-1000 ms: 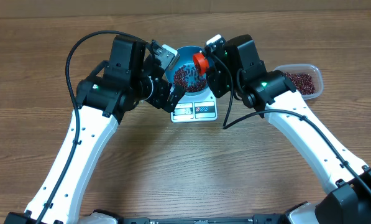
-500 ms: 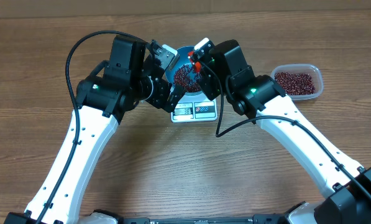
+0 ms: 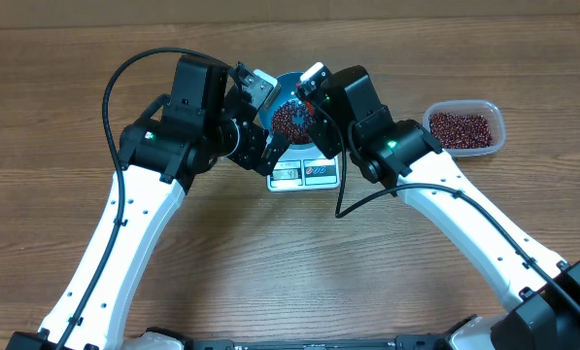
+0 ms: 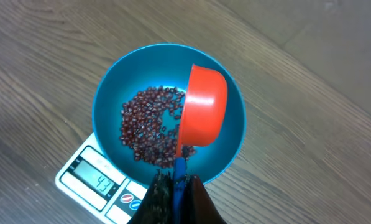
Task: Scoop item into bowl and weigh 150g on scale
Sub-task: 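Tilt the scoop with the right gripper to pour beans into bowl, then move the empty scoop with the right gripper back to the tub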
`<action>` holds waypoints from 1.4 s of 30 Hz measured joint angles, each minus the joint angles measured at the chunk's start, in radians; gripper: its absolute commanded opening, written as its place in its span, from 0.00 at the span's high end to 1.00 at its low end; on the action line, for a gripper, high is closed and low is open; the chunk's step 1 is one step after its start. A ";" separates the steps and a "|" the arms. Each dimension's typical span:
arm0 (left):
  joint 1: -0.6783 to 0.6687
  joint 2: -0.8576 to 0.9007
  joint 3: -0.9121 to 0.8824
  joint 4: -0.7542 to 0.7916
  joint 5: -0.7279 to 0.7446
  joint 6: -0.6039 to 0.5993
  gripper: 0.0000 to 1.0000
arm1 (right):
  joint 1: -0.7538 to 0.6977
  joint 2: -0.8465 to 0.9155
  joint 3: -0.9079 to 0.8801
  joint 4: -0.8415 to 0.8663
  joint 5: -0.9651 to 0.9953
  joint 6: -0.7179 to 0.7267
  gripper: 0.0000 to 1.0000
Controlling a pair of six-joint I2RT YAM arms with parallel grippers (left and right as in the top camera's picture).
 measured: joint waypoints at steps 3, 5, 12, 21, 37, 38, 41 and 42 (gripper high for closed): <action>0.000 0.000 0.000 0.000 0.000 0.000 0.00 | 0.000 0.000 0.000 -0.002 0.000 0.002 0.96; 0.000 0.000 0.000 0.000 0.000 0.000 0.00 | 0.000 0.000 0.000 -0.006 0.000 0.001 0.96; 0.000 0.000 0.000 0.000 0.000 0.000 0.00 | 0.000 0.000 0.000 -0.007 0.000 0.019 0.96; 0.000 0.000 0.000 0.000 0.000 0.000 0.00 | -0.113 -0.004 0.000 -0.014 -0.211 0.129 0.96; 0.000 0.000 0.000 0.000 0.000 0.000 0.00 | -0.587 -0.280 0.016 -0.230 -0.386 0.159 0.96; 0.000 0.000 0.000 0.000 0.000 0.000 0.00 | -0.602 -0.279 0.017 -0.256 -0.344 0.159 0.96; 0.000 0.000 0.000 0.000 0.000 0.000 0.00 | -0.615 -0.247 0.017 -0.322 -0.203 0.159 0.96; 0.000 0.000 0.000 0.000 0.000 0.000 0.00 | -0.615 -0.233 0.017 -0.334 -0.163 0.159 0.96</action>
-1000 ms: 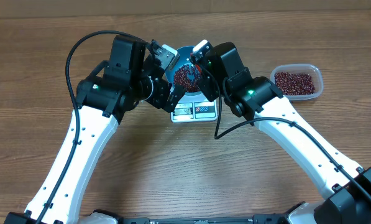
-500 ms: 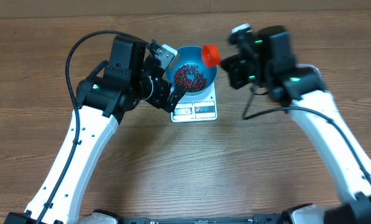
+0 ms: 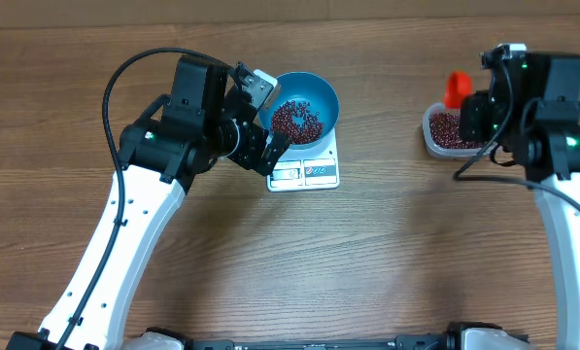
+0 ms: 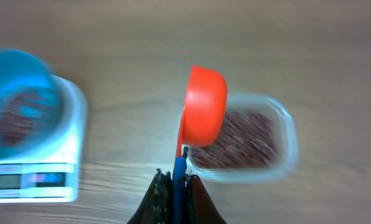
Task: Scoop item into bowl and weigh 150g on scale
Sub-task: 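Move the empty scoop with the right gripper back to the tub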
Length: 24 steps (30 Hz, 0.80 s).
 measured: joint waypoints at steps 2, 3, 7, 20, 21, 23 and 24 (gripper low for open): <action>0.000 0.000 0.000 0.000 0.000 0.000 0.00 | 0.000 0.035 0.000 -0.018 0.081 0.002 0.96; 0.000 0.000 0.000 0.000 0.000 0.000 0.00 | 0.000 0.056 0.000 -0.024 0.119 0.008 0.96; 0.000 0.000 0.000 0.000 0.000 0.000 0.00 | 0.000 0.145 0.000 -0.033 0.248 0.035 0.96; 0.000 0.000 0.000 0.000 0.000 0.000 0.00 | 0.001 0.373 0.000 0.018 0.343 0.053 0.96; 0.000 0.000 0.000 0.000 0.000 0.000 0.00 | 0.001 0.380 0.000 0.020 0.340 0.053 0.96; 0.000 0.000 0.000 0.000 0.000 0.000 0.00 | 0.002 0.388 0.000 0.023 0.322 0.047 0.96; 0.000 0.000 0.000 0.000 0.000 0.000 0.00 | 0.003 0.391 0.000 0.023 0.308 0.040 0.96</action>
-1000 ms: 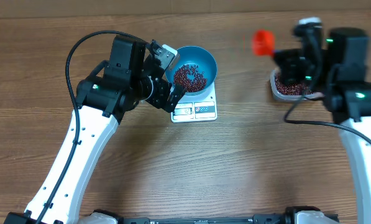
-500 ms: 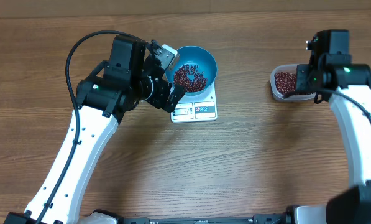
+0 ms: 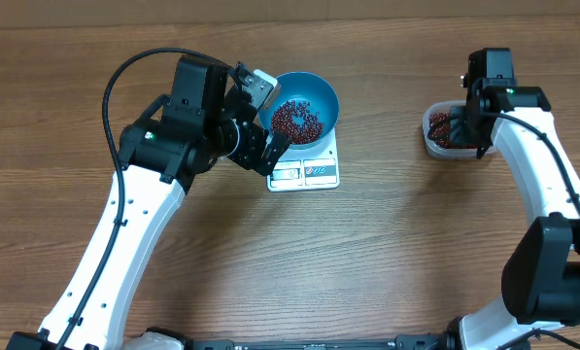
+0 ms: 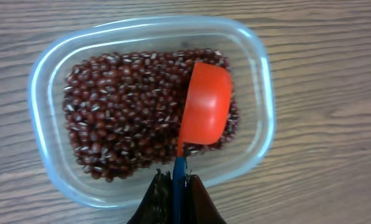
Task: Scoop item into bowl and weigh 150g on scale
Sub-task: 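Move the empty scoop with the right gripper back to the tub, then scoop red beans again from the tub with the right gripper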
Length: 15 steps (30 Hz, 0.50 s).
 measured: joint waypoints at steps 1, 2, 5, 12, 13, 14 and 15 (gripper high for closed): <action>0.000 0.000 0.000 0.000 0.000 0.000 0.00 | 0.000 0.002 0.000 0.000 -0.013 -0.010 0.96; 0.000 0.000 0.000 0.000 0.000 0.000 0.00 | 0.000 0.003 0.000 0.001 -0.030 -0.018 0.96; 0.000 0.000 0.000 0.000 0.000 0.000 0.00 | 0.000 0.008 0.000 0.001 -0.093 -0.048 0.96; 0.000 0.000 0.000 0.000 0.000 0.000 0.00 | -0.011 0.013 0.000 0.016 -0.249 -0.077 0.96; 0.000 0.000 0.000 0.000 0.000 0.000 0.00 | -0.014 0.013 0.000 0.018 -0.266 -0.078 0.96; 0.000 0.000 0.000 0.000 0.000 0.000 0.00 | -0.023 0.013 0.000 0.021 -0.290 -0.079 0.96; 0.000 0.000 0.000 0.000 0.000 0.000 0.00 | -0.032 0.013 0.000 0.024 -0.313 -0.079 0.96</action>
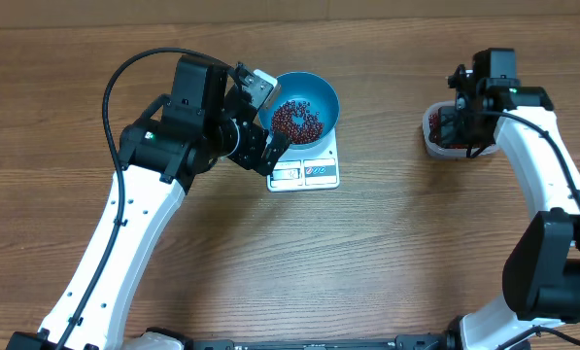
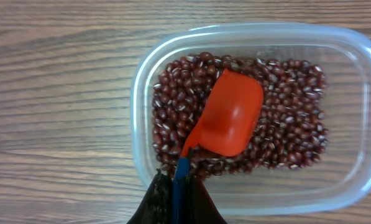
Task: Scoop item into bowl and weigh 150g on scale
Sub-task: 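Scoop red beans again from the tub with the right gripper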
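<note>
A blue bowl (image 1: 305,106) holding a layer of red beans sits on a white scale (image 1: 306,171) at mid table. My left gripper (image 1: 260,124) hovers at the bowl's left rim; whether it holds the rim cannot be told. At the right, a clear plastic container (image 2: 353,134) of red beans (image 2: 291,134) lies under my right gripper (image 2: 178,186), which is shut on the blue handle of an orange scoop (image 2: 230,119). The scoop's bowl lies back-up in the beans, tilted. In the overhead view the right gripper (image 1: 464,122) covers most of the container (image 1: 430,134).
The wooden table (image 1: 387,253) stretches between scale and container. The scale's display (image 1: 288,173) faces the front; its reading is too small to tell. A black cable (image 1: 124,73) loops over the left arm.
The right wrist has shifted left over the container and the scoop now lies tilted, pushed into the beans near the container's left half. The left arm has not moved.
The right gripper held the scoop tipped over the blue bowl, beans lying in it and the scale reading 43. Then it was carrying the scoop near the container at the right. Then the scoop sat in the container's beans, and now it is tilted deeper in.
</note>
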`<action>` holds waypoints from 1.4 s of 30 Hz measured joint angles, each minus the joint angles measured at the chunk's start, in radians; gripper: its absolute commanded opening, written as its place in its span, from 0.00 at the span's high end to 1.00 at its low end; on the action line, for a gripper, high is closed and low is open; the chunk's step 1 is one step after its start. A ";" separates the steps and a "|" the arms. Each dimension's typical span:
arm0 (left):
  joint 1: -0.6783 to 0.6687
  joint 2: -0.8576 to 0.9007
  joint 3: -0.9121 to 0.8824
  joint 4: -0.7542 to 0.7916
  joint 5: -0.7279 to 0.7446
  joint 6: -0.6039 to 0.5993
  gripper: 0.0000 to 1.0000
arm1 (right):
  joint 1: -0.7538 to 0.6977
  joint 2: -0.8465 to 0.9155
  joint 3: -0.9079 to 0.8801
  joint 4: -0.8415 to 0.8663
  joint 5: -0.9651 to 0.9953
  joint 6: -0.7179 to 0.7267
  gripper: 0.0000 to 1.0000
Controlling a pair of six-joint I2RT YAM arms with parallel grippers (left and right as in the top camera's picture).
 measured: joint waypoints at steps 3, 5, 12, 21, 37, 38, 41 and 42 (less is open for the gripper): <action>0.000 0.000 0.000 0.000 0.000 0.000 0.00 | -0.039 0.000 0.000 0.004 -0.078 -0.002 0.96; 0.000 0.000 0.000 0.000 0.000 0.000 0.00 | -0.063 0.000 0.000 0.005 -0.122 -0.003 0.96; 0.000 0.000 0.000 0.000 0.000 0.000 0.00 | -0.166 0.002 0.000 -0.002 -0.297 -0.018 0.96; 0.000 0.000 0.000 0.000 0.000 0.000 0.00 | -0.227 0.003 0.000 -0.043 -0.400 -0.089 0.96; 0.000 0.000 0.000 0.000 0.000 0.000 0.00 | -0.269 0.003 -0.040 -0.010 -0.469 -0.119 0.96; 0.000 0.000 0.000 0.000 0.000 0.000 0.00 | -0.270 0.003 -0.047 -0.002 -0.476 -0.118 0.97; 0.000 0.000 0.000 0.000 0.000 0.000 0.00 | -0.281 0.003 -0.061 0.009 -0.500 -0.117 0.96; 0.000 0.000 0.000 0.000 0.000 0.000 0.00 | -0.285 0.003 -0.063 0.010 -0.505 -0.114 0.96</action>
